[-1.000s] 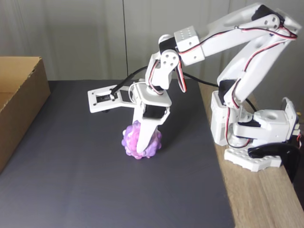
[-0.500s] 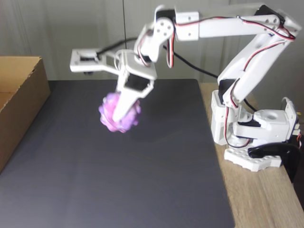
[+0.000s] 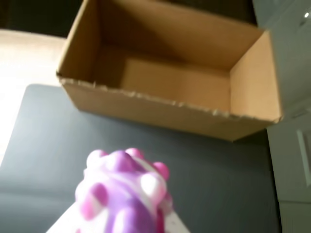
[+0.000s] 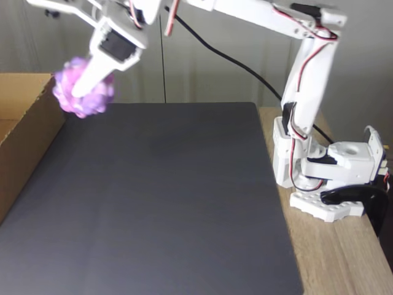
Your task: Grasp a ball and put it in the box.
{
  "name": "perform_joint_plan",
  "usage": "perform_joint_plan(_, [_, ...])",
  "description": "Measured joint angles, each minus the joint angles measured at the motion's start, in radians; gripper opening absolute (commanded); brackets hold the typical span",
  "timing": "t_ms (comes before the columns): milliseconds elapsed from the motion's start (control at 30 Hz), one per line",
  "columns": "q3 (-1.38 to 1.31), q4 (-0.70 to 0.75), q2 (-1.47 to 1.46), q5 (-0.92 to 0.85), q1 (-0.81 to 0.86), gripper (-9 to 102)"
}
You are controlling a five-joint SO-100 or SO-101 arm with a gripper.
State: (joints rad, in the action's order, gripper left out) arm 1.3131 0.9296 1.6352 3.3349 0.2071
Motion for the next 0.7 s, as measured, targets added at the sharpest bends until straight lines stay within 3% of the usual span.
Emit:
perform_joint_plan(400, [-0.202,-0.156,-0.19,-0.003,0.002,11])
perform_joint_plan(700, [-0.62,-0.147,-0.506,-0.003,0.029,11])
